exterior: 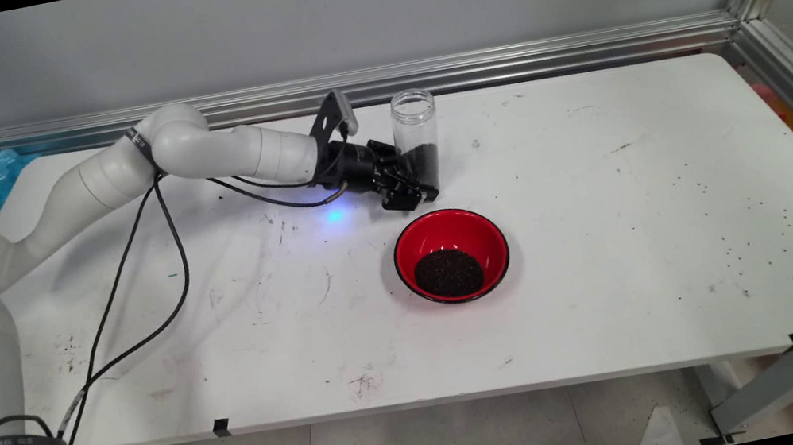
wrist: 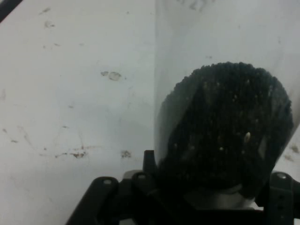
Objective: Pour the black seasoning powder in the red bowl
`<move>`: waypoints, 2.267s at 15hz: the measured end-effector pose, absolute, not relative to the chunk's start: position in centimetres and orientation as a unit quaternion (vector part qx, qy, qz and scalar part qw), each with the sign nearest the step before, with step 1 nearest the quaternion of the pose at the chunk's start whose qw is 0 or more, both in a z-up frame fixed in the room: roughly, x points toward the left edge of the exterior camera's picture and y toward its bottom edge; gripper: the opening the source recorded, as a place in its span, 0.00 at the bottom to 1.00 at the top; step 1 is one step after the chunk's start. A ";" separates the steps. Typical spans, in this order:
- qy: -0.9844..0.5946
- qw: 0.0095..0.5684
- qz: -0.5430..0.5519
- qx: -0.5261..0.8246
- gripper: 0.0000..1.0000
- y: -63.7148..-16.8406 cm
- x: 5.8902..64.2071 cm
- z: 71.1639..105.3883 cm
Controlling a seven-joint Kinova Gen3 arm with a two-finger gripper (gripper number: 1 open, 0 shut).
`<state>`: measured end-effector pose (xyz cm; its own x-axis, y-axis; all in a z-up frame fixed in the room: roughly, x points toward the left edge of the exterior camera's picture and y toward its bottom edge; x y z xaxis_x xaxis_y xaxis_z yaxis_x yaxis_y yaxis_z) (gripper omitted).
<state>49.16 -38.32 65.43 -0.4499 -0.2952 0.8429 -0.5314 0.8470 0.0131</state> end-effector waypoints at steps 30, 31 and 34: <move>-0.835 0.368 0.392 -0.116 0.00 -34.3 47.8 77.1; -0.832 0.359 0.403 -0.129 0.00 -34.4 47.5 76.9; -0.821 0.328 0.433 -0.178 0.00 -34.6 46.7 76.3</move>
